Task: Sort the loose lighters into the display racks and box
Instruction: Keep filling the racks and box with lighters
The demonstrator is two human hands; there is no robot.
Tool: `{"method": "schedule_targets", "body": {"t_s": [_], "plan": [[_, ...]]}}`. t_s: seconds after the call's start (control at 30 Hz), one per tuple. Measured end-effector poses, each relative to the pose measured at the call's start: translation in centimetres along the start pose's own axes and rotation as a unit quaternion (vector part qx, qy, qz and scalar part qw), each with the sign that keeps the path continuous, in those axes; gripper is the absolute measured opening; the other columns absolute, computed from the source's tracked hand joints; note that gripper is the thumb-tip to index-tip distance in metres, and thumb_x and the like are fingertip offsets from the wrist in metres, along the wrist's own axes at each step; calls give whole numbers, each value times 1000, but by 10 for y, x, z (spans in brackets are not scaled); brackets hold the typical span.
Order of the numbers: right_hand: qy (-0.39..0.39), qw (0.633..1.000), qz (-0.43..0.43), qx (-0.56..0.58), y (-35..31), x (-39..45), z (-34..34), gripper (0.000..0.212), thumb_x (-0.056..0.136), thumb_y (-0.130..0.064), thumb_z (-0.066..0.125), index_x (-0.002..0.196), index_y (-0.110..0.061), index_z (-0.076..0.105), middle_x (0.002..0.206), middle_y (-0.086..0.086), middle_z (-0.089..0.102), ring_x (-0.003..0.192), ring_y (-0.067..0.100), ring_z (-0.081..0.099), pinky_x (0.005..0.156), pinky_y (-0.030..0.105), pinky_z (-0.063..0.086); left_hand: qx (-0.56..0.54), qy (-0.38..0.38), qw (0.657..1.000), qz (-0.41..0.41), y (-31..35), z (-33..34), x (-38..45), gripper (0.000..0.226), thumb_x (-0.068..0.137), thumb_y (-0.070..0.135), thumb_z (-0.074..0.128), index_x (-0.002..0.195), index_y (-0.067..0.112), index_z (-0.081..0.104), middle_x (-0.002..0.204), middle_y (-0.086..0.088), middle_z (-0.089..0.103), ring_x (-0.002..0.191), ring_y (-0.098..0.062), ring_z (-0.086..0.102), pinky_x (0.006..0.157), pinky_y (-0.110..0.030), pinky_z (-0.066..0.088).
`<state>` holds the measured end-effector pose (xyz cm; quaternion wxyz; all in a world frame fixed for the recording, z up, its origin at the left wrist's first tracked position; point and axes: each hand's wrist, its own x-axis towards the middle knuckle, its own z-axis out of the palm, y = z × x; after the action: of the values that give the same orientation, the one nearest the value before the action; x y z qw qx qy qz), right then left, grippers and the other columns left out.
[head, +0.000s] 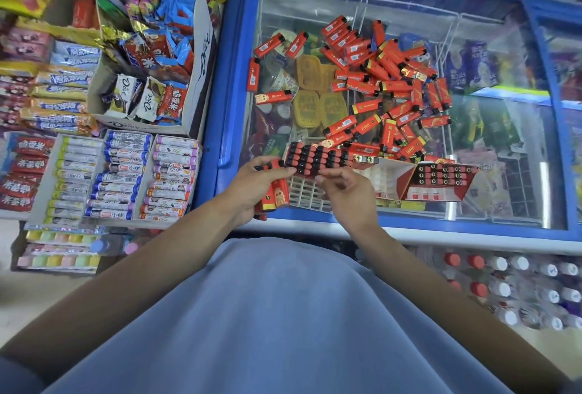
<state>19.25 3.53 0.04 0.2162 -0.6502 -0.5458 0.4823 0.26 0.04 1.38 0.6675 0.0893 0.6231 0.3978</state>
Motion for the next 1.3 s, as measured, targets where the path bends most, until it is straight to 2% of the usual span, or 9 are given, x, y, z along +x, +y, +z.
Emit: {"method": "schedule_targets", "body": {"t_s": [0.2,0.37,0.43,0.5,0.6,0.73,0.9,1.1,1.3], "plan": [[46,996,-43,-66,-19,-2,1,25,88,-45,76,104,-27,69,84,-8,71,72,10,68,66,29,55,19,-9,1000,11,0,0,-4,48,82,29,84,124,17,64,104,-14,77,79,-24,76,60,-34,60],[-206,978,-29,21,-46,-7,0,37,90,-43,75,125,-31,67,84,1,63,64,10,60,52,28,51,32,-56,998,17,4,2,-12,50,84,37,79,124,10,64,91,-13,72,70,-26,67,56,-33,56],[-265,964,-14,14,-51,-6,-2,37,85,-38,81,119,-32,69,83,3,61,66,12,58,48,29,49,33,-70,997,19,7,3,-15,40,89,34,75,119,9,66,86,-11,72,60,-20,65,48,-28,53],[-289,957,8,15,-53,-5,-4,35,83,-33,83,115,-29,70,80,1,61,66,12,57,47,28,47,38,-76,996,18,7,2,-16,36,89,34,75,115,11,68,91,-11,74,65,-20,68,54,-29,55],[-271,961,34,31,-53,-6,-5,25,87,-26,81,109,-23,70,77,-2,62,62,10,57,46,25,46,35,-74,997,14,4,3,-17,46,84,37,78,117,6,68,98,-17,73,80,-29,67,70,-36,54],[-184,977,67,87,-47,-5,-17,10,95,-19,72,98,-11,68,75,3,65,58,13,56,48,26,48,-1,-19,1000,-2,4,2,-12,33,91,29,76,114,7,67,89,-10,78,67,-19,73,50,-27,54],[-99,993,51,-44,-22,-1,-41,10,96,-22,68,94,-13,66,56,-3,62,47,13,54,43,29,46,-27,23,999,-19,1,-3,-7,21,95,20,71,114,12,65,78,-2,76,59,-12,70,43,-20,47],[-98,991,81,44,-7,-1,-40,14,98,-27,68,103,-15,67,90,4,78,71,21,73,69,36,62,3,13,1000,-17,-2,-1,-3,26,97,20,64,122,14,65,87,0,77,69,-13,66,55,-26,48],[-110,990,60,63,1,2,-28,14,107,-24,50,112,-19,62,104,3,76,85,24,75,71,35,61,16,7,1000,-12,-2,0,-4,26,98,23,62,123,16,66,91,0,78,74,-14,68,60,-29,49]]}}
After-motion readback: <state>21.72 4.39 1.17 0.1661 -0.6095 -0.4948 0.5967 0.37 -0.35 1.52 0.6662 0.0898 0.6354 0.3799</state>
